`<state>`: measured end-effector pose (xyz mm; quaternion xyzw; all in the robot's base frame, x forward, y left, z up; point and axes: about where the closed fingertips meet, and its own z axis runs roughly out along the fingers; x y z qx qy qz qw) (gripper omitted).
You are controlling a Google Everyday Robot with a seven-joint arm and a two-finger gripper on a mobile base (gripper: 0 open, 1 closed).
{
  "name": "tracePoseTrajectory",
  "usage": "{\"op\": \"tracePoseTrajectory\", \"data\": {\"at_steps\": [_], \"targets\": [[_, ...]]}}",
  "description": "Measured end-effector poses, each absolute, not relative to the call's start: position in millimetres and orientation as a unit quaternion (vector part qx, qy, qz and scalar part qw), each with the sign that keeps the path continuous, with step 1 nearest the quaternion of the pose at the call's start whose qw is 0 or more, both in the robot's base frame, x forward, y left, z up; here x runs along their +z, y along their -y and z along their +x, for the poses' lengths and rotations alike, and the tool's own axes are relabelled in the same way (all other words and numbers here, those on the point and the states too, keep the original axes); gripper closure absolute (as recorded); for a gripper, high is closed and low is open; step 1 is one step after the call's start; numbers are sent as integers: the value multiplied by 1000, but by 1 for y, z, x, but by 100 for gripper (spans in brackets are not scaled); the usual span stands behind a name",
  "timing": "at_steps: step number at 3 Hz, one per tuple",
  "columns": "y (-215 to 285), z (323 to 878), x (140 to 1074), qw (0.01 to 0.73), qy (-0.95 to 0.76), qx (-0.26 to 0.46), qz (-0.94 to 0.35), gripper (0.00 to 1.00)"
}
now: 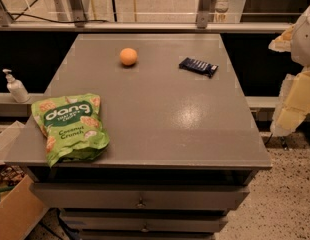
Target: Move orange near green rice chip bag
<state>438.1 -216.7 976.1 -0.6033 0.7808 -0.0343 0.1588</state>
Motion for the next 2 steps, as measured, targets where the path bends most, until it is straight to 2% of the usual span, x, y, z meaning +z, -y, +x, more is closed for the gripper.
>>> {"op": "tracePoseTrajectory", "data": {"at_steps": [2], "targets": [[211, 447, 975, 176, -777, -34, -604, 0]]}}
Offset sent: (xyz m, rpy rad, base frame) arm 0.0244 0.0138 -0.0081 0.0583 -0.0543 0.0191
